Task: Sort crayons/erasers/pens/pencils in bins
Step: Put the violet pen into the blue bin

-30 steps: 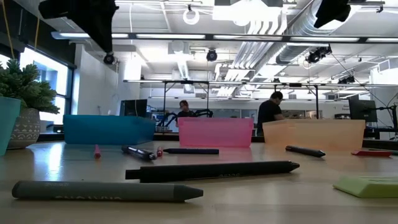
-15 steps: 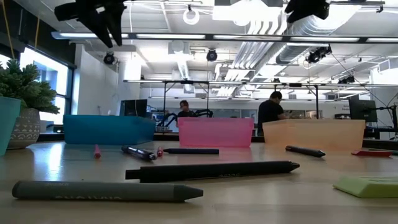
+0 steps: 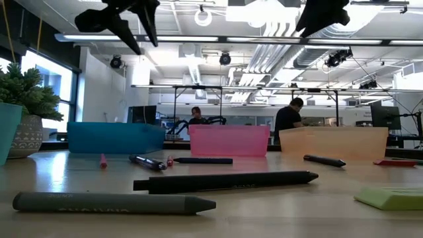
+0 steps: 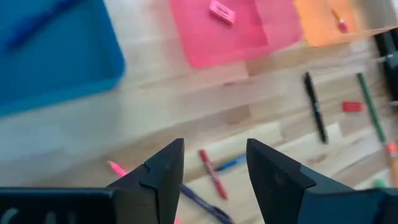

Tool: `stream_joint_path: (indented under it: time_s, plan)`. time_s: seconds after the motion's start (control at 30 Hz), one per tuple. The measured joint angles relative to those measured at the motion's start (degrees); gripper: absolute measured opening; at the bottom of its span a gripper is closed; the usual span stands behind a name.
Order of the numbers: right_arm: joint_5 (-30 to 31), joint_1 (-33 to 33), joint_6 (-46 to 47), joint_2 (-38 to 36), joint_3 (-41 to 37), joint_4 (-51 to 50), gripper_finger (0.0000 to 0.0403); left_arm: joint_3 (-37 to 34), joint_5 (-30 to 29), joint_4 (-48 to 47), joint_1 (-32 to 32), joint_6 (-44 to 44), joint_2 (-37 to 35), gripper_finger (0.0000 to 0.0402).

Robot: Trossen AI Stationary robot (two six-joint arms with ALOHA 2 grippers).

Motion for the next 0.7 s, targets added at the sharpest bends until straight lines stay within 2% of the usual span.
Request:
stream_joint_path:
  time_s: [0.2,0.47,0.7]
  plan:
    - [-3.01,-3.68,-10.3,0.07,0.0,-2.1,0.0149,0.02,0.19,4.78,-5.13,-10.68,4.34,0.0154]
    - [-6.07,-5.83,-14.93,0.04,0.0,-3.75,0.0149,0.0,0.31,9.28,-10.72,-25.66,13.65,0.0154]
    - [-6.13,-5.84,-16.53,0.04,0.0,-4.44,0.0149,1.47,5.12,10.93,-12.34,-32.51,21.26,0.0154]
